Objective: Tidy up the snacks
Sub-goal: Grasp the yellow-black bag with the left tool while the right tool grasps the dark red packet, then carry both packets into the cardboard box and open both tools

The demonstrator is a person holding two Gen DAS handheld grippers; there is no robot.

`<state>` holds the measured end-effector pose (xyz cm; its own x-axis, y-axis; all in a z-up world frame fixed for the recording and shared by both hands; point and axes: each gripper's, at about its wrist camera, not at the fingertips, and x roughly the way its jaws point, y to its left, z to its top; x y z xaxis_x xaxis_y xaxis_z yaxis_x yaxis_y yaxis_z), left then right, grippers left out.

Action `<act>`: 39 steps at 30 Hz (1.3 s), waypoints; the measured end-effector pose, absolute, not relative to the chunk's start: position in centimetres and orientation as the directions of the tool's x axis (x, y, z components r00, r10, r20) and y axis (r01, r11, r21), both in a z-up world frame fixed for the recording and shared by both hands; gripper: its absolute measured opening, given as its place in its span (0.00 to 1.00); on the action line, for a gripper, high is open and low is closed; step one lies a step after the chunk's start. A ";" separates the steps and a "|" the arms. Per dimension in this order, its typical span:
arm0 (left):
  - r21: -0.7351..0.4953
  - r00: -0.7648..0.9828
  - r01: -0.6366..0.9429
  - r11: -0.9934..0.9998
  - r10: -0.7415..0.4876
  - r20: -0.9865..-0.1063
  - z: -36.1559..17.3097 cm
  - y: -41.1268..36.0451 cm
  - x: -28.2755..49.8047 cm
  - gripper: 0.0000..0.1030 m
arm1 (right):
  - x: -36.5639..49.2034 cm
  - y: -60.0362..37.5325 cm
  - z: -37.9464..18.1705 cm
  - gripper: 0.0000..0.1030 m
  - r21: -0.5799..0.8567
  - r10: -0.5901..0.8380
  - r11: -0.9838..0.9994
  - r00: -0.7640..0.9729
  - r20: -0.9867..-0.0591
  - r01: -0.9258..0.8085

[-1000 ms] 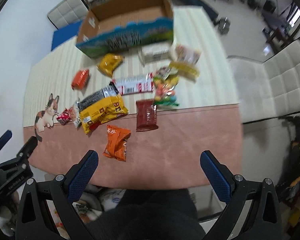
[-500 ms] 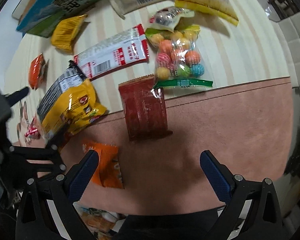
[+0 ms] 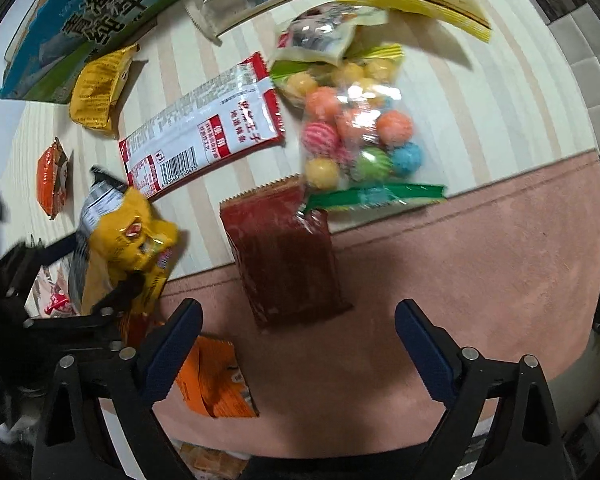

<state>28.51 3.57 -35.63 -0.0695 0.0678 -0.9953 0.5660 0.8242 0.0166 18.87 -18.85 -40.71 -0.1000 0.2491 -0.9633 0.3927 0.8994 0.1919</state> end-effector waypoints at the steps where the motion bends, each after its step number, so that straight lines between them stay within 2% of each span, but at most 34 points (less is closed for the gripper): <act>1: 0.007 -0.086 0.503 0.864 0.058 -0.995 -35.5 4.8 28.9 0.81 | 19.9 -18.2 -41.0 0.91 0.187 0.244 0.903 -0.105 -0.964 0.386; 5: -0.031 -0.141 0.246 0.969 0.004 -0.990 -34.9 10.2 29.6 0.82 | 20.9 -16.4 -42.4 0.87 0.146 0.208 0.927 -0.148 -0.967 0.345; 7: -0.040 -0.143 0.185 0.982 -0.013 -0.990 -34.6 12.1 29.7 0.82 | 21.3 -15.8 -42.8 0.87 0.127 0.187 0.936 -0.159 -0.969 0.328; 13: -0.017 -0.112 0.298 0.954 0.018 -0.994 -36.0 10.9 28.3 0.85 | 21.6 -14.0 -43.8 0.82 0.076 0.139 0.954 -0.205 -0.969 0.291; 15: -0.004 -0.122 0.349 0.937 0.041 -0.992 -36.2 10.6 28.4 0.90 | 21.8 -13.2 -44.0 0.81 0.054 0.117 0.958 -0.212 -0.970 0.282; 17: -0.006 -0.125 0.370 0.929 0.044 -0.991 -36.9 11.2 27.9 0.90 | 21.8 -12.6 -44.2 0.74 0.020 0.082 0.962 -0.219 -0.972 0.272; 20: -0.021 -0.118 0.348 0.937 0.022 -0.993 -37.4 11.5 27.2 0.87 | 21.8 -11.3 -44.1 0.55 0.001 0.057 0.963 -0.199 -0.978 0.271; 21: -0.026 -0.109 0.328 0.944 0.011 -0.994 -37.5 11.8 27.0 0.83 | 21.5 -11.1 -43.9 0.54 0.004 0.059 0.962 -0.193 -0.979 0.274; 29: -0.049 -0.048 0.215 0.975 -0.039 -0.998 -36.3 15.3 23.3 0.82 | 20.1 -11.6 -42.6 0.53 0.039 0.091 0.955 -0.165 -0.982 0.295; 32: -0.050 0.001 0.183 0.982 -0.051 -0.999 -33.6 16.7 22.2 0.82 | 19.3 -11.6 -41.7 0.53 0.059 0.105 0.954 -0.145 -0.984 0.294; 39: -0.091 0.126 0.142 0.986 -0.109 -0.986 -25.4 18.8 21.6 0.82 | 18.2 -12.8 -35.1 0.52 0.176 0.198 0.945 -0.055 -0.979 0.277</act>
<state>21.63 18.79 -25.35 0.1255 -0.1091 -0.9861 0.1418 0.9857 -0.0910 18.21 -12.81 -35.12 -0.0553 0.1982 -0.9786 0.2770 0.9447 0.1757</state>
